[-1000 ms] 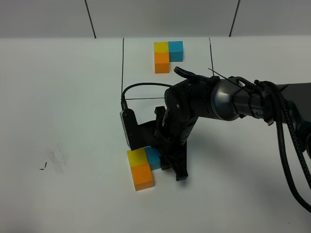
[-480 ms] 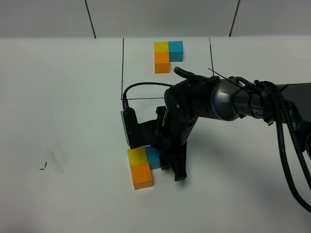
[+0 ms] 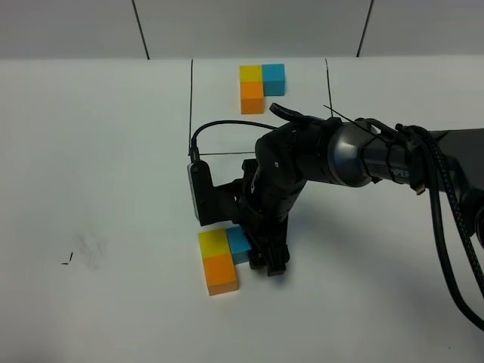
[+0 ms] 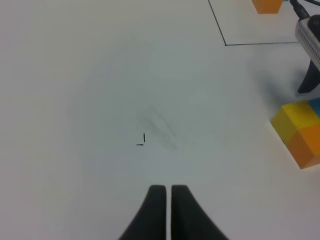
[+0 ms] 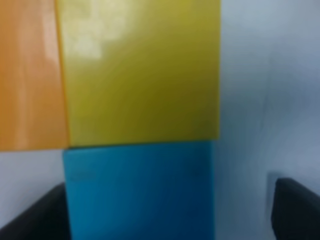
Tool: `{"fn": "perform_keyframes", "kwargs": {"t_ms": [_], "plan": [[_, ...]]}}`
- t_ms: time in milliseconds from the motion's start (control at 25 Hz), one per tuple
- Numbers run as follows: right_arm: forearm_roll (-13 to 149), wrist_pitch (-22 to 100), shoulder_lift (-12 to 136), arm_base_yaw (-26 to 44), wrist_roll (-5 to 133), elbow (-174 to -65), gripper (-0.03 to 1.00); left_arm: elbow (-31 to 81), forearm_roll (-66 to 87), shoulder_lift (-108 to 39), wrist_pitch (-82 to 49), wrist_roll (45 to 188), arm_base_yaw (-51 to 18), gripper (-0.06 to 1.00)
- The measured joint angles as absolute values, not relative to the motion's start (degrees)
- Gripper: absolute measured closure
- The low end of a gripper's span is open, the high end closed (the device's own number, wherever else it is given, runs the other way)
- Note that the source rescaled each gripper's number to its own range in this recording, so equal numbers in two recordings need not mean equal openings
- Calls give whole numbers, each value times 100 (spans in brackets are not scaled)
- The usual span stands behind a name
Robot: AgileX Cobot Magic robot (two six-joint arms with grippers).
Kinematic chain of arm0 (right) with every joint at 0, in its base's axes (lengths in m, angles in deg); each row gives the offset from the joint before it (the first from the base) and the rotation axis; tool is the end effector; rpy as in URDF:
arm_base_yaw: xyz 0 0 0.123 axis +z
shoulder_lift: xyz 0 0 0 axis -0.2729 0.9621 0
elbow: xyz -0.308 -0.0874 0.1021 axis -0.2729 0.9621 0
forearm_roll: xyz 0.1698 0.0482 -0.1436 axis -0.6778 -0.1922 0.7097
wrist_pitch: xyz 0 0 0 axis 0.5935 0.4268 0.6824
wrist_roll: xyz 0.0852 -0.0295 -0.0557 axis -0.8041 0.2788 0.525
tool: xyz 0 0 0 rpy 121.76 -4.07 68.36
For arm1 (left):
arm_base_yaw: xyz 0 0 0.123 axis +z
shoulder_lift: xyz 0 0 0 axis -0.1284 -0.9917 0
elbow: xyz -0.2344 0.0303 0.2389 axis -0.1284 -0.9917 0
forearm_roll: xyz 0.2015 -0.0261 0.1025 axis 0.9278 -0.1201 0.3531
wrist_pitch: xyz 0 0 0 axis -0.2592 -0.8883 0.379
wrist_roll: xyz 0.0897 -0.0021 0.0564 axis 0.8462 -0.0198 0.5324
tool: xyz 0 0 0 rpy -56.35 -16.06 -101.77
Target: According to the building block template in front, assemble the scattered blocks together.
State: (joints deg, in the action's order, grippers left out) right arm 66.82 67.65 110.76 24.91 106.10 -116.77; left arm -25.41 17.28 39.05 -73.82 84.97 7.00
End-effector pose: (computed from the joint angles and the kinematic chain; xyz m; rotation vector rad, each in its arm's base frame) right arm 0.3152 0.2845 0.1593 -2.1980 1.8772 0.0819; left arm -0.0666 -0.0103 0.2598 0.0576 2.0344 -0.1150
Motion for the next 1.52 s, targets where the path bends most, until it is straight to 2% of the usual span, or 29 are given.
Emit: {"fn": "perform_keyframes", "kwargs": {"t_ms": [480, 920, 960, 1080, 1200, 1280, 1360, 1520], "plan": [[6790, 6901, 11000, 2491, 10477, -11678, 7, -2541, 1728, 3905, -7382, 8497, 700, 94], [7065, 7172, 10297, 2491, 10176, -11674, 9, -2541, 1728, 3905, -7382, 8497, 700, 94], [7106, 7210, 10236, 2491, 10164, -11674, 13, -2541, 1728, 3905, -7382, 8497, 700, 94], [7178, 7314, 10071, 2491, 10130, -11674, 34, -2541, 1728, 3905, -7382, 8497, 700, 94], [7183, 7414, 10057, 2491, 10060, -11674, 74, -2541, 1728, 3905, -7382, 8497, 700, 94], [7183, 7467, 10057, 2491, 9966, -11674, 88, -2541, 1728, 3905, -7382, 8497, 700, 94], [7176, 7467, 10057, 2491, 9792, -11674, 94, -2541, 1728, 3905, -7382, 8497, 700, 94], [7189, 7426, 10057, 2427, 9123, -11674, 96, -2541, 1728, 3905, -7382, 8497, 700, 94]]}}
